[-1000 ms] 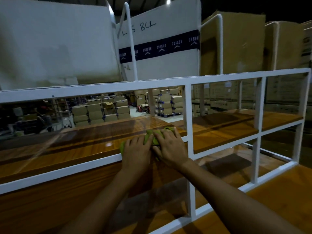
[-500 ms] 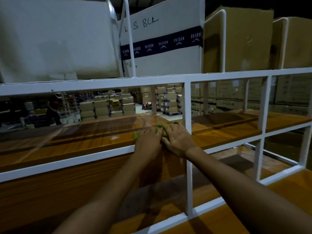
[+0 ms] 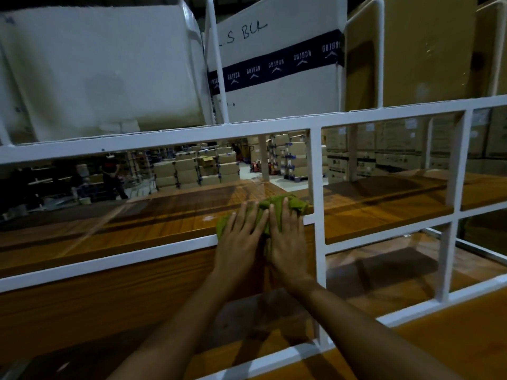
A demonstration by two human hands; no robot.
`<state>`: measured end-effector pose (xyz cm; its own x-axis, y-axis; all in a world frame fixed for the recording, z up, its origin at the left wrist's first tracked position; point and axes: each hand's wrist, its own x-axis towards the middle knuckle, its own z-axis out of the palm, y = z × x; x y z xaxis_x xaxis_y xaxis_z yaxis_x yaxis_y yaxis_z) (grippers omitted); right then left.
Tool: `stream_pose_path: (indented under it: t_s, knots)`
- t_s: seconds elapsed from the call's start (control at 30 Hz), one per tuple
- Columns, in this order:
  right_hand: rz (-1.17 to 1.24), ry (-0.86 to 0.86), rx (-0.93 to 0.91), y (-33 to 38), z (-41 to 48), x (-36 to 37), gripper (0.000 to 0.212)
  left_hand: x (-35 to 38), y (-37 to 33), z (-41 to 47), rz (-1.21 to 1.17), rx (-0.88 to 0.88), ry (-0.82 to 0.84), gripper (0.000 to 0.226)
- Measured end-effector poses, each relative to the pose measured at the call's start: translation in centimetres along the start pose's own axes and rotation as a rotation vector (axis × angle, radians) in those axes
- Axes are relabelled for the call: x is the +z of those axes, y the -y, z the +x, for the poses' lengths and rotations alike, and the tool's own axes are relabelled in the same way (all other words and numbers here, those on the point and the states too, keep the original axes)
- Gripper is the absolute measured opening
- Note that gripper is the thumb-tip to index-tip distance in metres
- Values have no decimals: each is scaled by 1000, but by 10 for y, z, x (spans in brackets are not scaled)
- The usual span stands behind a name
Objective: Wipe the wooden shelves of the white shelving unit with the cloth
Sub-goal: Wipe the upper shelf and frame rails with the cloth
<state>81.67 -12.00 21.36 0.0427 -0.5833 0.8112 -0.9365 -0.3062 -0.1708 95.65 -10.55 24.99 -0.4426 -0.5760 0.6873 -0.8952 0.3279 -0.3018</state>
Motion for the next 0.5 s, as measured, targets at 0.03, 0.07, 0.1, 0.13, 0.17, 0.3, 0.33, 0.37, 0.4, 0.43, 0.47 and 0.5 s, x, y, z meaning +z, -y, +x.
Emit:
stream_pose_path:
  t_s: [0.03,0.07,0.1,0.13,0.17,0.3,0.33,0.37,0.4,0.43,0.47,0.5]
  knots:
    - [-1,30,-26,8,-2,2,80,0,9,-9,30,3,-10,69]
    - [-19,55,-54,13,-5,4,82,0,17,-17,48,11,-22,70]
    - [-53,71,-76,16,-7,5,81,0,22,-24,55,23,-33,71]
    - [-96,80,-89,15,-9,5,79,1,26,-29,55,40,-41,71]
    - [-142,81,-93,11,-11,5,79,3,27,-32,51,59,-51,71]
    - [-198,75,45,-23,-21,4,82,9,-1,-16,39,152,-49,69]
    - [-193,69,115,-30,-23,3,80,10,-12,-7,30,169,-42,67]
    - [-184,71,185,-36,-25,2,78,12,-23,1,21,177,-28,64]
    - [-175,87,243,-42,-27,1,77,14,-33,8,16,181,-12,63]
    - [-157,113,277,-48,-28,0,76,17,-43,12,17,185,5,62]
    - [-140,142,287,-54,-30,0,76,20,-51,15,18,186,17,62]
    - [-134,157,276,-60,-32,-1,75,25,-57,15,19,182,24,62]
